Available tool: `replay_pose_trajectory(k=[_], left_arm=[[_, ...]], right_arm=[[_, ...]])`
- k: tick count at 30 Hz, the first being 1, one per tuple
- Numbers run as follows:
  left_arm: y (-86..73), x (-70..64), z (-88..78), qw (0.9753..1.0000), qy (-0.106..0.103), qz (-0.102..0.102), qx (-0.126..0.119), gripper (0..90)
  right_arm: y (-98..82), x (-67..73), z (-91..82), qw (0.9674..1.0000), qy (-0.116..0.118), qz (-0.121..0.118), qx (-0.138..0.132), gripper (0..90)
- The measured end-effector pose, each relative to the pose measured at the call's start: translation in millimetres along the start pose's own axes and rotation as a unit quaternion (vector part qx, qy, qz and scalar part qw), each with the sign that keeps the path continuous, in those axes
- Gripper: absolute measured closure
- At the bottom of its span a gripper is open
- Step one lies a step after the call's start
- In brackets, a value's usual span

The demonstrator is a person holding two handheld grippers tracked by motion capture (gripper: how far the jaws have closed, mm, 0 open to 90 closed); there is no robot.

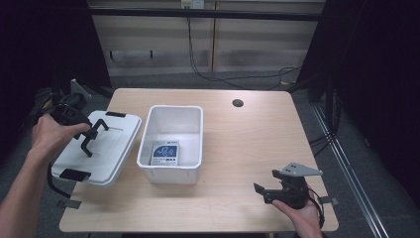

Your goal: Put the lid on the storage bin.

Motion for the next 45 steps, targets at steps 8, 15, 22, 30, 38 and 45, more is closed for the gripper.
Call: replay_pose_trajectory(k=[8,15,22,30,38,45], left_arm=[[6.5,-11.2,-12.2,0.9999,0.009,-0.001,-0.005,84.9],[12.1,-17.8,-20.7,0.9996,0.02,-0.018,-0.01,84.9],[19.1,-30.7,-24.9,0.9995,0.018,-0.02,-0.013,84.9],[29.5,-54.6,-27.6,0.9997,0.014,-0.011,-0.016,84.8],[37.6,-77.9,-25.7,0.9999,0.008,0.002,-0.013,84.9],[42.5,-94.4,-26.8,0.9999,0.006,0.009,-0.012,84.8]], right_arm=[[0.2,0.0,-0.2,1.0,-0.001,0.003,-0.002,16.7],[0.1,0.4,0.0,1.0,0.001,0.002,-0.001,16.5],[-0.2,0.0,0.0,1.0,0.001,0.0,0.0,16.5],[-1.0,0.7,0.5,1.0,0.001,-0.003,0.005,16.5],[-0.7,0.7,0.4,1.0,0.004,-0.002,0.002,15.9],[-0.8,0.7,0.3,1.0,0.004,-0.005,0.003,15.9]])
Point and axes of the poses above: each handheld gripper's, and its own axes: z roughly forward along the jaws, y roughly out of its top, x roughly to its left, the point moved 6 cm from there along z, roughly forward along the jaws, and after that the axes turned 3 degrees about -y, right-handed, at the moved point
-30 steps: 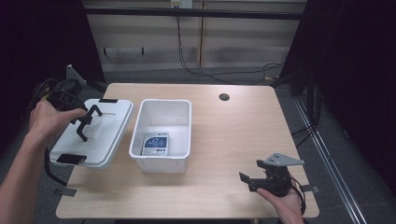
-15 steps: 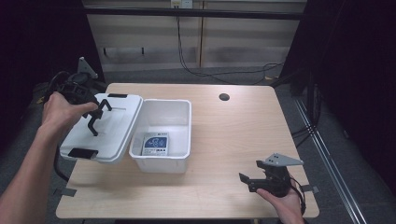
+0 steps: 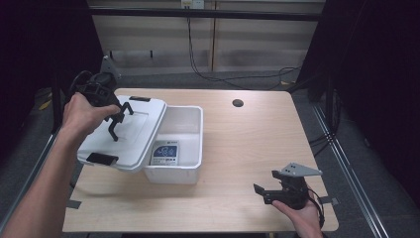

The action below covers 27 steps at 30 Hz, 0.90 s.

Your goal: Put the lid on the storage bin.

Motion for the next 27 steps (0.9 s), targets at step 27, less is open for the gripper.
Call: replay_pose_trajectory(k=[27], left_arm=[[22.9,-59.5,14.1,0.9994,-0.005,-0.033,0.007,84.9]], right_arm=[[-0.2,0.3,-0.3,1.0,0.004,-0.001,-0.001,15.8]])
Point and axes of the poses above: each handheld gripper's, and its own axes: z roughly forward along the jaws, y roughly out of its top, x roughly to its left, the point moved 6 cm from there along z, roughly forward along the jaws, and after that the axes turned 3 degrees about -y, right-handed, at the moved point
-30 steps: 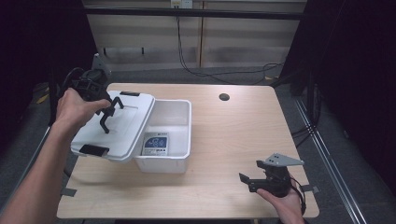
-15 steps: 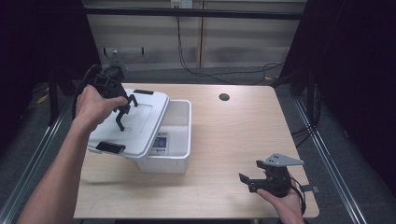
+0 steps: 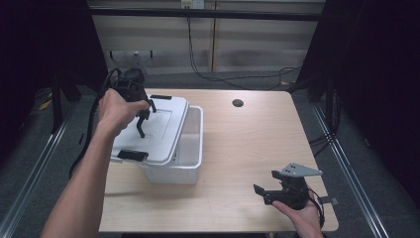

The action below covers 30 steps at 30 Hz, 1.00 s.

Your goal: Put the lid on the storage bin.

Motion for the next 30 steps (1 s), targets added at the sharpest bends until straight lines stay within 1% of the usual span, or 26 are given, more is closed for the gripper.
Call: replay_pose_trajectory(k=[2,3,4,5,7,8,9,10,11,12,13,14,16,19,21,22,24,26,27,28,29,30], left_arm=[[0.1,-2.4,3.8,0.9999,0.004,-0.009,0.005,84.8],[0.4,-2.9,5.4,0.9999,0.003,-0.01,0.006,84.8],[0.5,-4.9,7.3,0.9998,-0.001,-0.016,0.009,84.9],[1.3,-8.5,9.2,0.9997,-0.001,-0.022,0.007,84.9],[1.8,-10.4,9.6,0.9997,-0.005,-0.024,0.005,84.8],[2.3,-12.5,10.4,0.9995,-0.01,-0.03,0.002,84.8],[2.5,-13.5,11.3,0.9993,-0.011,-0.035,-0.001,84.9],[2.7,-13.5,11.9,0.9989,-0.009,-0.045,-0.007,84.9],[2.0,-13.3,12.7,0.9988,-0.004,-0.049,-0.002,84.9],[1.5,-13.3,13.7,0.9983,0.002,-0.058,0.002,84.9],[1.9,-13.2,14.2,0.9978,0.001,-0.066,-0.007,84.9],[2.0,-13.5,14.1,0.9976,-0.003,-0.068,-0.006,84.9],[2.2,-15.3,14.9,0.9973,-0.006,-0.073,-0.007,84.9],[2.5,-18.7,17.4,0.9975,-0.015,-0.069,-0.001,84.8],[3.4,-19.1,18.6,0.9972,-0.01,-0.073,-0.007,84.9],[3.1,-19.1,19.4,0.9974,-0.008,-0.072,-0.003,84.8],[3.2,-20.1,19.7,0.9973,-0.01,-0.073,-0.003,84.8],[3.5,-21.3,20.3,0.9968,-0.012,-0.078,-0.004,84.8],[3.9,-22.0,21.1,0.997,-0.009,-0.076,-0.011,84.8],[3.1,-23.0,22.3,0.997,-0.009,-0.077,-0.003,84.8],[3.2,-23.9,23.6,0.9969,-0.011,-0.077,-0.003,84.8],[4.2,-25.4,24.9,0.9967,-0.01,-0.08,-0.01,84.8]], right_arm=[[0.0,-0.2,-0.1,1.0,0.0,0.0,-0.001,15.8],[-0.1,-0.3,-0.1,1.0,0.0,0.0,0.0,15.8],[-0.1,-0.3,-0.1,1.0,0.0,0.0,0.0,15.7],[0.0,-0.3,-0.1,1.0,0.0,0.0,0.0,15.7],[0.0,-0.1,-0.3,1.0,-0.001,0.001,0.0,15.7],[-0.1,-0.1,-0.3,1.0,-0.001,0.001,0.0,15.7],[0.0,-0.2,-0.1,1.0,0.0,-0.001,-0.001,15.8],[-0.1,0.1,-0.1,1.0,0.0,-0.002,0.0,15.7],[-0.2,0.2,-0.2,1.0,-0.001,-0.002,0.0,15.7],[-0.2,0.6,-0.3,1.0,-0.001,-0.003,0.001,15.7],[-0.2,1.0,-0.3,1.0,0.0,-0.003,0.001,15.6],[-0.4,1.1,-0.5,1.0,0.0,-0.005,0.002,15.6],[-0.6,1.0,-0.6,1.0,-0.002,-0.006,0.002,15.6],[-0.5,0.9,-0.2,1.0,-0.002,-0.007,0.003,15.6],[-0.2,1.4,-0.3,1.0,-0.001,-0.007,0.001,15.3],[-0.1,1.2,-0.3,1.0,-0.001,-0.006,0.001,14.7],[0.1,1.1,-0.8,1.0,0.001,-0.006,-0.001,14.2],[-0.2,1.3,-0.9,1.0,0.001,-0.007,0.0,14.1],[-0.2,1.3,-0.8,1.0,0.001,-0.007,0.001,14.1],[-0.2,1.3,-0.6,1.0,0.001,-0.007,0.001,14.1],[-0.2,1.3,-0.5,1.0,0.001,-0.006,0.001,14.1],[-0.2,1.3,-0.5,1.0,0.001,-0.006,0.001,14.0]])
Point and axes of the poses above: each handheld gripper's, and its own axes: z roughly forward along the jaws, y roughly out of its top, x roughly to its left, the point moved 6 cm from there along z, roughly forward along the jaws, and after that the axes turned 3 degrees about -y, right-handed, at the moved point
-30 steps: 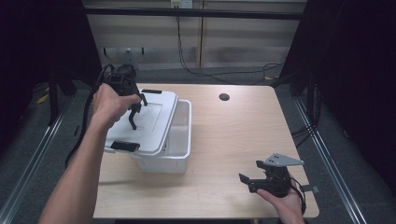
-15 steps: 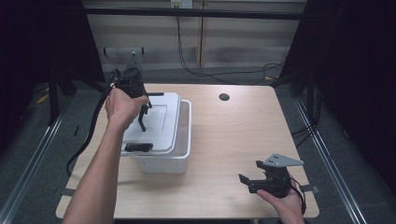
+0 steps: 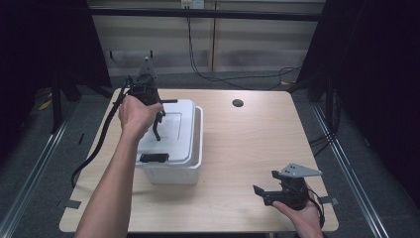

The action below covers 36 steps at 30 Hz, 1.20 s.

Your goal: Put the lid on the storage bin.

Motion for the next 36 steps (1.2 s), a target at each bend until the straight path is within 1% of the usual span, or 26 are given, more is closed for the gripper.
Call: replay_pose_trajectory(k=[1,4,5,6,7,9,10,11,12,13,14,17,18,21,24,25,26,28,30,33,35,36], left_arm=[[-0.5,-1.2,0.5,1.0,-0.002,0.001,0.005,84.8],[-0.6,-5.8,3.4,1.0,-0.003,0.002,0.004,84.8],[-0.3,-7.2,4.1,1.0,0.002,0.004,0.002,84.9],[-0.2,-7.9,3.1,0.9999,0.003,0.01,0.008,84.8],[0.4,-9.8,3.3,1.0,0.004,0.007,0.001,84.8],[0.4,-13.1,2.7,1.0,-0.003,0.009,0.003,84.8],[0.5,-15.4,2.8,1.0,-0.005,0.008,0.0,84.9],[0.2,-17.0,2.8,0.9999,-0.005,0.012,0.004,84.8],[0.7,-18.5,2.5,0.9999,-0.004,0.01,-0.001,84.9],[0.8,-19.5,2.4,0.9999,-0.007,0.009,0.0,84.9],[0.5,-19.7,3.3,0.9999,-0.008,0.011,0.002,84.9],[1.0,-19.5,5.1,1.0,-0.006,0.005,0.0,84.9],[0.9,-19.2,5.4,1.0,-0.006,0.006,0.0,84.9],[0.7,-20.8,7.6,1.0,-0.008,-0.003,-0.004,84.9],[0.1,-22.9,10.7,0.9999,-0.01,0.003,0.001,84.9],[0.7,-23.2,12.1,1.0,-0.006,0.0,-0.007,84.9],[0.2,-23.0,12.6,1.0,-0.006,0.003,-0.001,84.8],[0.2,-23.3,14.2,1.0,-0.006,0.0,-0.001,84.8],[0.0,-23.6,14.7,1.0,-0.007,0.004,0.003,84.8],[0.7,-24.4,16.0,0.9999,-0.011,0.002,0.002,84.8],[1.2,-23.5,16.5,0.9999,-0.011,0.004,0.001,84.8],[1.4,-22.9,16.2,1.0,-0.01,0.001,0.001,84.8]], right_arm=[[0.1,0.1,-0.2,1.0,0.001,-0.001,0.0,14.0],[0.0,0.2,0.1,1.0,0.001,-0.001,0.0,14.1],[-0.1,0.1,0.2,1.0,0.001,-0.001,0.0,14.1],[-0.2,0.0,0.1,1.0,0.001,-0.001,0.001,14.0],[-0.2,0.0,0.0,1.0,0.001,0.0,0.001,14.1],[-0.3,-0.1,-0.1,1.0,0.0,0.0,0.001,14.1],[-0.2,0.0,0.0,1.0,0.001,0.0,0.001,14.1],[-0.2,0.1,0.1,1.0,0.001,-0.001,0.001,14.1],[-0.3,0.1,0.2,1.0,0.001,-0.001,0.001,14.1],[-0.3,0.3,0.1,1.0,0.002,-0.002,0.001,14.1],[-0.3,0.3,0.0,1.0,0.001,-0.002,0.001,14.1],[-0.4,0.1,0.0,1.0,0.002,-0.001,0.001,14.1],[-0.5,0.0,0.0,1.0,0.002,-0.001,0.001,14.1],[-0.4,0.1,0.1,1.0,0.002,-0.002,0.001,14.2],[-0.4,0.2,0.1,1.0,0.001,-0.003,0.001,14.2],[-0.4,0.4,-0.1,1.0,0.002,-0.003,0.001,14.2],[-0.4,0.3,-0.2,1.0,0.001,-0.003,0.001,14.1],[-0.5,0.1,-0.1,1.0,0.002,-0.002,0.001,14.2],[-0.5,0.1,-0.1,1.0,0.002,-0.003,0.001,14.2],[-0.5,0.3,0.0,1.0,0.002,-0.003,0.001,14.2],[-0.5,0.4,-0.2,1.0,0.002,-0.004,0.001,14.2],[-0.5,0.3,-0.1,1.0,0.003,-0.003,0.001,14.2]])
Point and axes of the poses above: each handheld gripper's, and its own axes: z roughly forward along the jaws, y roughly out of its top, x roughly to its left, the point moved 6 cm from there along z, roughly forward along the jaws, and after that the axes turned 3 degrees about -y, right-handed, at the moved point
